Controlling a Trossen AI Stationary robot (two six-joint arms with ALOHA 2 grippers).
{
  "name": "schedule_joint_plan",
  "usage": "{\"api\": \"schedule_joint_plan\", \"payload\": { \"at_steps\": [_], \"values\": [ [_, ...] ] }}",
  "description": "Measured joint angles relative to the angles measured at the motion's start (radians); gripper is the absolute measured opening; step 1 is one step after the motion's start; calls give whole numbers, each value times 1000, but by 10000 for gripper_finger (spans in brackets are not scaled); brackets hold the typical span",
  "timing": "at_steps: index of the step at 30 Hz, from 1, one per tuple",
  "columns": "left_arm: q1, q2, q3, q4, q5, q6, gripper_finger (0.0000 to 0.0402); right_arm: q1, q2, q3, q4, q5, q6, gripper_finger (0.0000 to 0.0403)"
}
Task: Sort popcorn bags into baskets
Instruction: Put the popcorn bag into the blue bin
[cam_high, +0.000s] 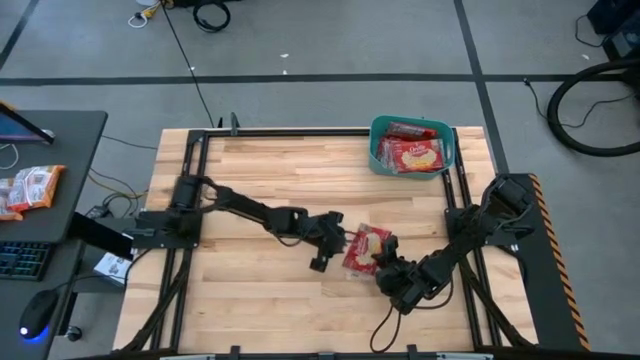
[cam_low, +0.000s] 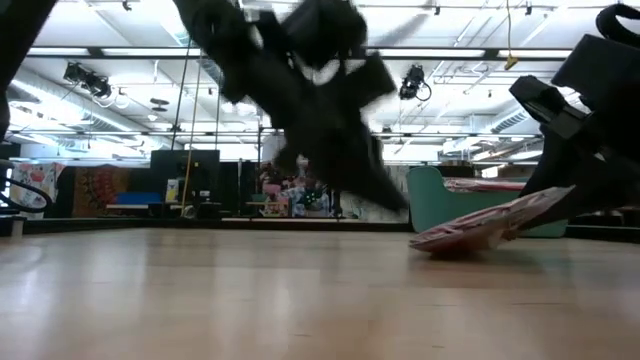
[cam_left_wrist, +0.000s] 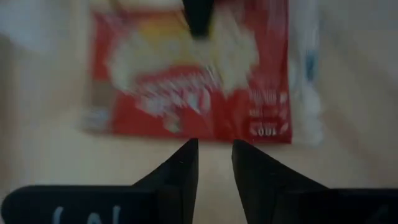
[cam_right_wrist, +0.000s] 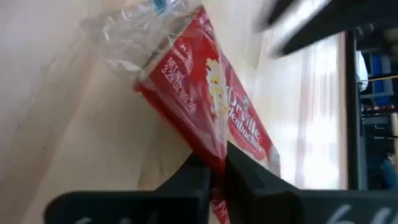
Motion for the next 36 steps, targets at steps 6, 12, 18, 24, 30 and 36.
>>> {"api": "schedule_joint_plan", "payload": {
  "at_steps": [6, 12, 18, 24, 30, 36],
  "values": [
    [14, -132, -47, -38, 59, -9, 97, -8, 0, 92, -258, 15, 70, 21],
    [14, -225, -206, 155, 81, -60, 69, -24, 0, 210, -711, 108, 406, 32],
    [32, -309, -306, 206, 32, -84, 50, -107, 0, 265, -1104, 120, 735, 21],
    [42, -392, -368, 227, 23, -90, 48, -262, -13, 265, -1207, 132, 782, 27],
    [42, -457, -415, 215, 14, -111, 48, -412, -42, 279, -1220, 192, 766, 24],
    [44, -507, -455, 194, 8, -127, 48, -505, -70, 293, -1211, 260, 701, 25]
  ]
}}
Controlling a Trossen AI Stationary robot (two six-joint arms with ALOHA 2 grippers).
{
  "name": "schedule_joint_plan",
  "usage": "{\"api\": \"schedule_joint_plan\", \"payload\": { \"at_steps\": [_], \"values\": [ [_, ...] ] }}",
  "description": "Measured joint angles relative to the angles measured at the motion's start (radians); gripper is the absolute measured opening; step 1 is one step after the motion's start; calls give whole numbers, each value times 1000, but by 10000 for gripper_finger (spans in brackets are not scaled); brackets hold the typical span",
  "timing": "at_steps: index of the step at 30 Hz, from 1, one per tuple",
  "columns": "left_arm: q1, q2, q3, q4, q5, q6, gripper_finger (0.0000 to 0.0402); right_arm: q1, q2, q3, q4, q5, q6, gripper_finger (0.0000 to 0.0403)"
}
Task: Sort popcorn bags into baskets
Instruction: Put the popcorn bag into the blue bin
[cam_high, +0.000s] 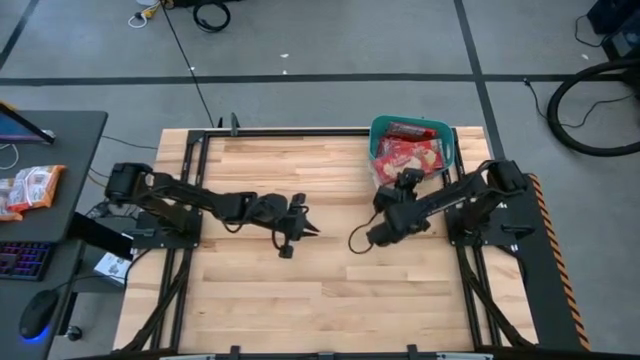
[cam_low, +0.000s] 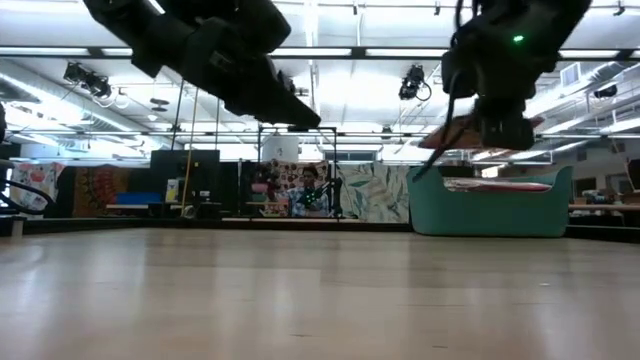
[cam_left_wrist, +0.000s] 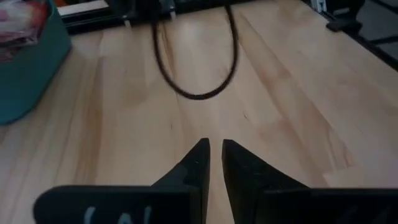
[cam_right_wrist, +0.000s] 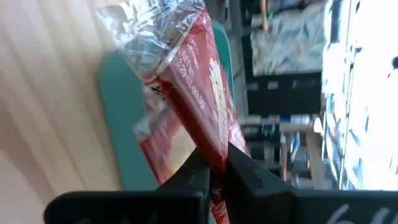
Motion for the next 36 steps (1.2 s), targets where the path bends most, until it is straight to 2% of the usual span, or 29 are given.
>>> {"api": "schedule_joint_plan", "payload": {
  "at_steps": [6, 14, 22, 33, 36],
  "values": [
    [0, -9, 1, -14, -1, -9, 48, -148, -47, -9, -7, -2, -29, 30],
    [-4, -9, 1, -17, -1, -9, 48, -307, -102, -29, -3, 77, -65, 38],
    [-3, -9, 1, -13, -1, -9, 48, -423, -105, -30, 58, 48, -208, 57],
    [-5, -8, 1, -13, -1, -9, 48, -492, -105, -30, 283, -100, -495, 156],
    [-5, -8, 1, -14, -1, -8, 48, -493, -105, -30, 321, -218, -555, 169]
  ]
}}
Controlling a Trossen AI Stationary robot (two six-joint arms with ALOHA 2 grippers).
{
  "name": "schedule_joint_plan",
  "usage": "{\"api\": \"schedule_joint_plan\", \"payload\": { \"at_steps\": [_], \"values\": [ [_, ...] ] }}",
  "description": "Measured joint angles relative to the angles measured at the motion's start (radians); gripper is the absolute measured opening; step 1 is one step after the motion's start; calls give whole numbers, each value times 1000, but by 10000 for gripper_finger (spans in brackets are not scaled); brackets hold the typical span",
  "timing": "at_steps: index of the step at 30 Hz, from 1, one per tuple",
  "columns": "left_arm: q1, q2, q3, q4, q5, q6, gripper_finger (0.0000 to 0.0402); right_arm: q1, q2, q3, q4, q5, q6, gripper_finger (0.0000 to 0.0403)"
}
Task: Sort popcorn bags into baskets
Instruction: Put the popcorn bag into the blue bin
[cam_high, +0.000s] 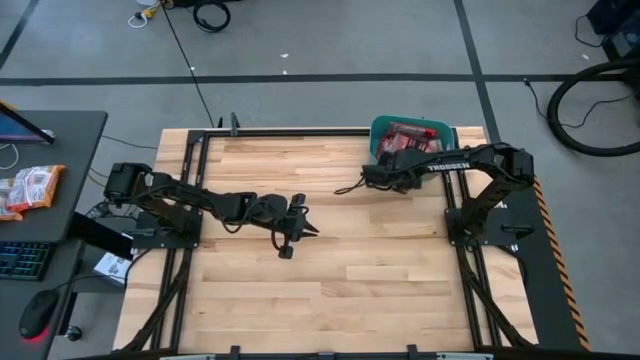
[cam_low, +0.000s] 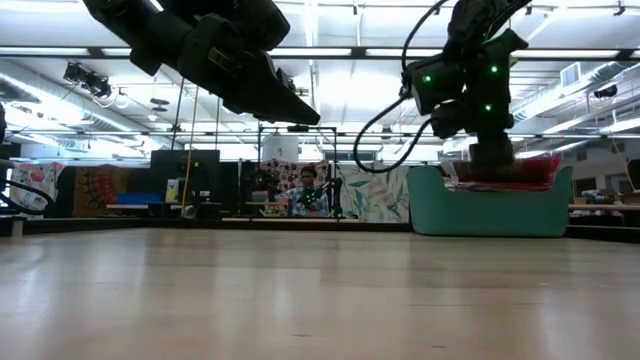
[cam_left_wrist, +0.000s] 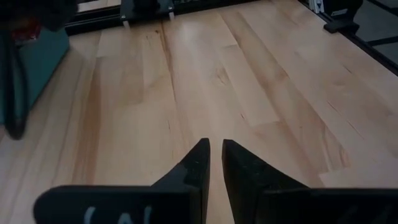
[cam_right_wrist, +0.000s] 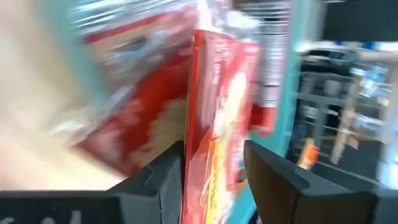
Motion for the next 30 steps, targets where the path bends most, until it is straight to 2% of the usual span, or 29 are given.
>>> {"api": "schedule_joint_plan", "payload": {
  "at_steps": [3, 9, 14, 20, 25, 27, 30],
  "values": [
    [0, 0, 0, 0, 0, 0, 48, 12, 0, 0, 8, -85, -86, 171],
    [-1, 0, 0, 0, 0, 0, 48, 46, -10, 0, -6, -26, -122, 170],
    [-5, 0, 0, -2, 0, 1, 48, 72, -25, 0, -8, -206, -128, 170],
    [-7, 0, 0, 0, 0, 0, 48, 94, -49, 0, -33, -209, -143, 170],
    [-12, 0, 0, -2, 0, 1, 48, 156, -117, 0, -25, -219, -168, 170],
    [-12, 0, 0, -2, 1, 1, 48, 189, -156, 0, -3, -287, -195, 170],
    [-11, 0, 0, -2, 0, 1, 48, 219, -205, 0, 44, -446, -220, 169]
  ]
}}
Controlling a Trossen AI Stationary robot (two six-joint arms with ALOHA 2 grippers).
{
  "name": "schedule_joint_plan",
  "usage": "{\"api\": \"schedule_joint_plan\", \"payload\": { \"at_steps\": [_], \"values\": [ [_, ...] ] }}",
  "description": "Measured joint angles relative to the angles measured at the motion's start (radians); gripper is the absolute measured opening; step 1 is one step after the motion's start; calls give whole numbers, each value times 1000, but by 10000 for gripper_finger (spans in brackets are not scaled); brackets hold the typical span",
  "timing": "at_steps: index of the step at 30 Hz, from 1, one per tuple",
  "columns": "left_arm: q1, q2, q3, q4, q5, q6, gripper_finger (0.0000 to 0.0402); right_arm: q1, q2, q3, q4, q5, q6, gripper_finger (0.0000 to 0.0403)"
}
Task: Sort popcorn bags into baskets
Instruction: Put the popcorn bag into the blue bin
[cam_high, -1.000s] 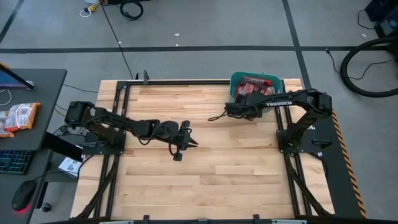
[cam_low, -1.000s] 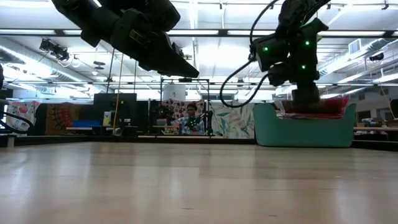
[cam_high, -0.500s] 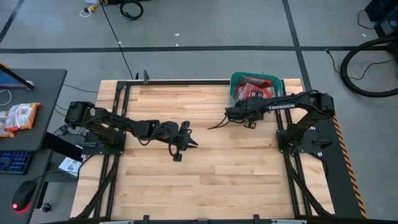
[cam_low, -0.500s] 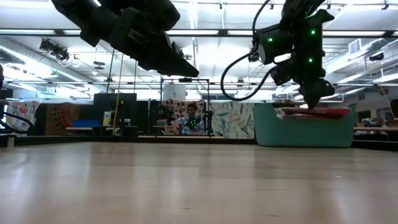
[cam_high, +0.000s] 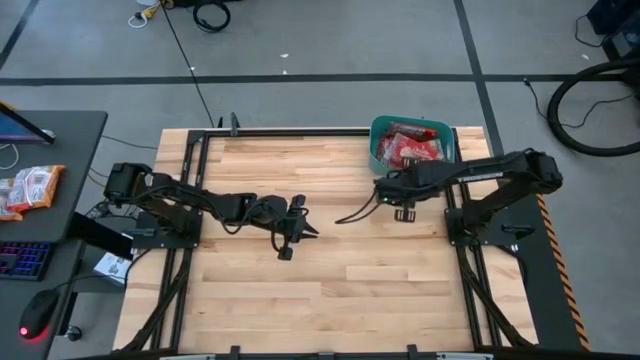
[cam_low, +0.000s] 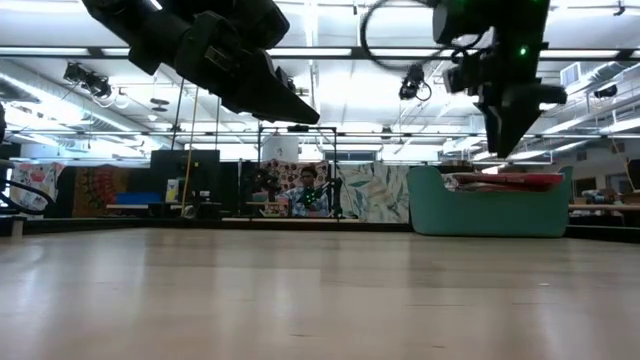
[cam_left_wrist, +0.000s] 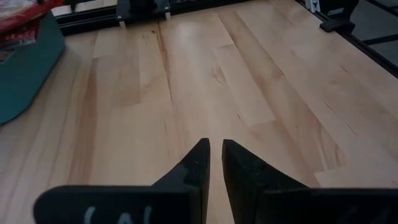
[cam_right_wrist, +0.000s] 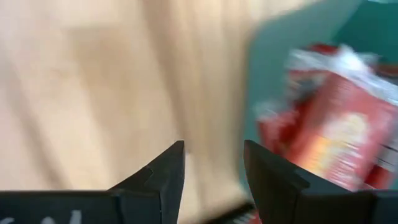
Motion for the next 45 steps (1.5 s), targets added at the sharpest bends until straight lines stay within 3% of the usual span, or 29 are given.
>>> {"api": "schedule_joint_plan", "payload": {
  "at_steps": [4, 8, 16, 31, 43, 45],
  "values": [
    [0, 0, 0, 1, 0, 1, 48, 6, -13, 0, 19, -104, -1, 164],
    [0, 0, 0, 2, 0, 1, 48, -18, 22, 0, 26, -124, -10, 157],
    [0, 0, 0, -6, 0, 0, 48, -170, 139, 0, 39, -181, -29, 138],
    [0, 0, 0, -44, 0, 0, 48, -439, 161, 0, 113, -178, -151, 102],
    [0, 0, 0, -44, 0, 1, 48, -474, 161, 0, 117, -94, -193, 98],
    [0, 0, 0, -44, 0, 1, 48, -474, 160, 0, 104, -119, -184, 98]
  ]
}}
